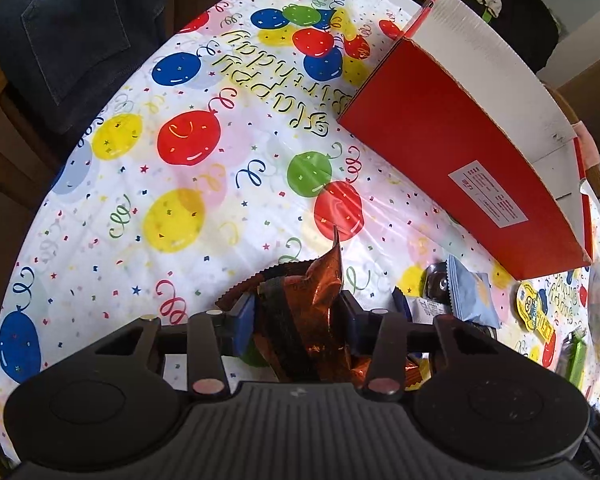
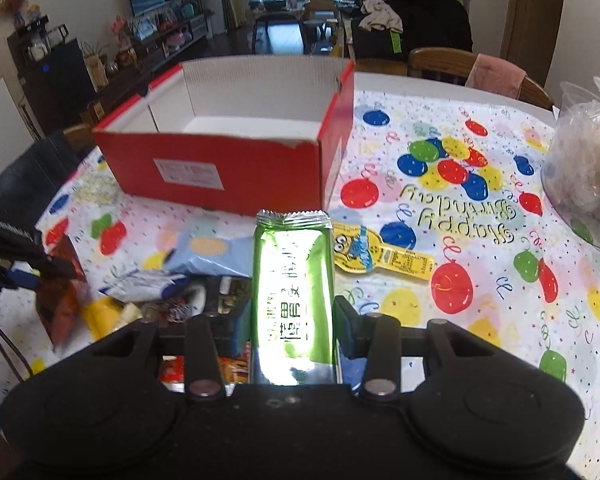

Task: Organize snacks
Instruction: 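Carry both packets over the red box and lower them inside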

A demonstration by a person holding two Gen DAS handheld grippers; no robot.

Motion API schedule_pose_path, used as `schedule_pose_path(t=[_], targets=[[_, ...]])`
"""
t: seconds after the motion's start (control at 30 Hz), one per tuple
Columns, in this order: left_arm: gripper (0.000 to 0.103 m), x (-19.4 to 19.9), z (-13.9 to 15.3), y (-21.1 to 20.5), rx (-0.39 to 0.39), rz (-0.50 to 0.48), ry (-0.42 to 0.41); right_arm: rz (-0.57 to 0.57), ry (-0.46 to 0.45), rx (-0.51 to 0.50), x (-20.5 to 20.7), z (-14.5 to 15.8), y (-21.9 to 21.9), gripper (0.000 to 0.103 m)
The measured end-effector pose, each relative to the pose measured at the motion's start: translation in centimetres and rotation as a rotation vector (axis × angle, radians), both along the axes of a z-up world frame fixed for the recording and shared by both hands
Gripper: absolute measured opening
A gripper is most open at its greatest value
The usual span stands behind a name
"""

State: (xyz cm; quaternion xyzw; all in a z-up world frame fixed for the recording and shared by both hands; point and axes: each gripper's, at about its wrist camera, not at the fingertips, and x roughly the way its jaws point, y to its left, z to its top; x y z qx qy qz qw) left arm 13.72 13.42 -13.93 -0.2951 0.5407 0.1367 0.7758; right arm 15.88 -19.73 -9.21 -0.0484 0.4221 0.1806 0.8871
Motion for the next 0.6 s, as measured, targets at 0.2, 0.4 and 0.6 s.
schedule_pose_path(t=[0.2, 0.4, 0.6], targets=[[0.042, -0.9, 2.2, -0.2, 0.019, -0.028, -0.056, 0.012, -0.016, 0.037, -0.1, 1.8, 0.5, 0.041], [0.042, -0.3, 6.3, -1.9, 0.075, -0.101, -0.153, 0.03, -0.045, 0.059, 0.9, 4.0, 1.3, 0.041], [0.042, 1.9, 9.4, -3.4, 0.125, -0.167, -0.206, 0.046, -0.075, 0.074, 3.4, 6.1, 2.4, 0.041]])
